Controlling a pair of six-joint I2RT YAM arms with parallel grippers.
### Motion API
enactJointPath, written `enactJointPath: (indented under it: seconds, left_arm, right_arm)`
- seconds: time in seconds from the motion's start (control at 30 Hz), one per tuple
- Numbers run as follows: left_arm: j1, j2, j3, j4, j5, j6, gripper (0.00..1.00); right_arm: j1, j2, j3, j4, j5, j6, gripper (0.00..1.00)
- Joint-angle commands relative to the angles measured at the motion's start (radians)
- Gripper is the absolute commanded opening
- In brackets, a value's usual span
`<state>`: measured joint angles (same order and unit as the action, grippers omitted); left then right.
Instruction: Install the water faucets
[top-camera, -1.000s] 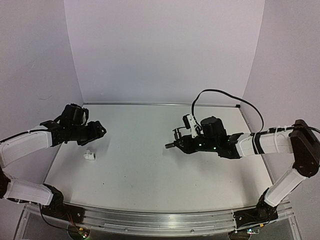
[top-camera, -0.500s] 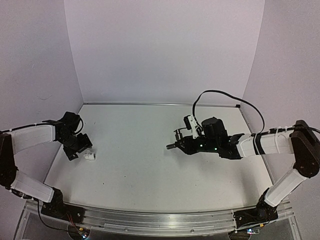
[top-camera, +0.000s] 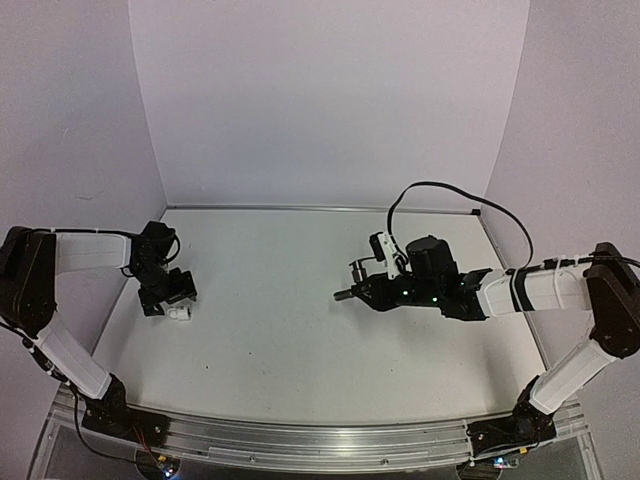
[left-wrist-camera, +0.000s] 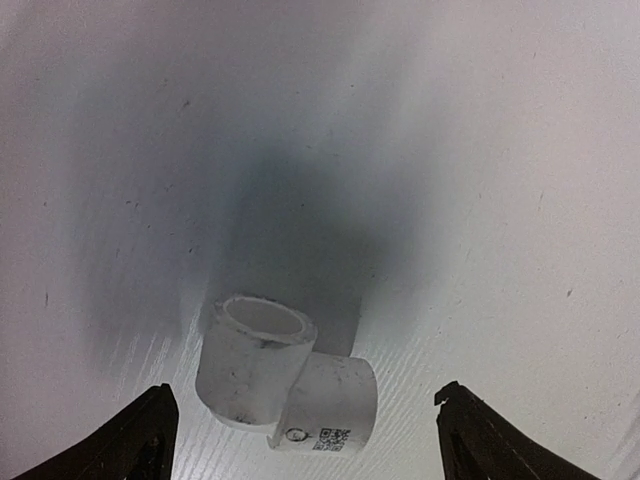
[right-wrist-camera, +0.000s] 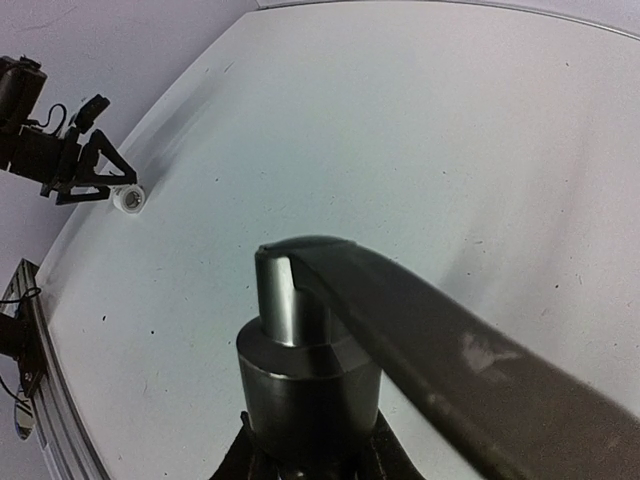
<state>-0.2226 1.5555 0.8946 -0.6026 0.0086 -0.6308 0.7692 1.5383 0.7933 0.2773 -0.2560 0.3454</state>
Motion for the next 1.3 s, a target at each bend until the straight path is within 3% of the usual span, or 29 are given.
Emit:
enactJointPath:
  seconds: [0.0,0.1,0.27,0.4,0.63,0.8,0.87,0.93,1.1,1.27]
  left_arm:
    - [-0.007,0.048,0.053,-0.043,-0.027,0.114,0.93]
    - [-0.011,0.042,0.059,-0.060,-0.107,0.143,0.93]
    - [-0.021,0.072,0.073,-0.067,-0.102,0.198,0.86]
    - [-0.022,0.099,0.078,-0.067,-0.079,0.200,0.74]
    - [-0.061,0.116,0.095,-0.060,-0.026,0.175,0.43]
    - [-0.185,0.131,0.103,-0.047,0.012,0.081,0.37]
    - [-0.226,0.137,0.103,-0.039,0.015,0.015,0.42]
    - [-0.246,0.136,0.101,-0.032,0.004,-0.012,0.57]
    - [-0.248,0.104,0.116,-0.032,0.004,-0.010,0.81]
    - [-0.247,0.066,0.132,-0.032,-0.003,-0.026,0.90]
  right_arm:
    - [0.004,-0.031,0.008,0.073,-0.021,0.005,0.00]
    - [0.004,-0.034,-0.001,0.085,-0.022,0.010,0.00]
    - [0.005,-0.019,-0.001,0.097,-0.031,0.015,0.00]
    - [0.004,-0.014,0.003,0.102,-0.039,0.021,0.00]
    - [0.004,-0.011,-0.001,0.107,-0.040,0.025,0.00]
    - [0.005,-0.007,-0.001,0.111,-0.039,0.030,0.00]
    - [0.005,-0.009,-0.004,0.112,-0.038,0.032,0.00]
    - [0.005,-0.011,-0.009,0.113,-0.036,0.032,0.00]
    - [0.005,-0.014,-0.012,0.112,-0.041,0.033,0.00]
    - [0.006,-0.021,-0.021,0.111,-0.036,0.035,0.00]
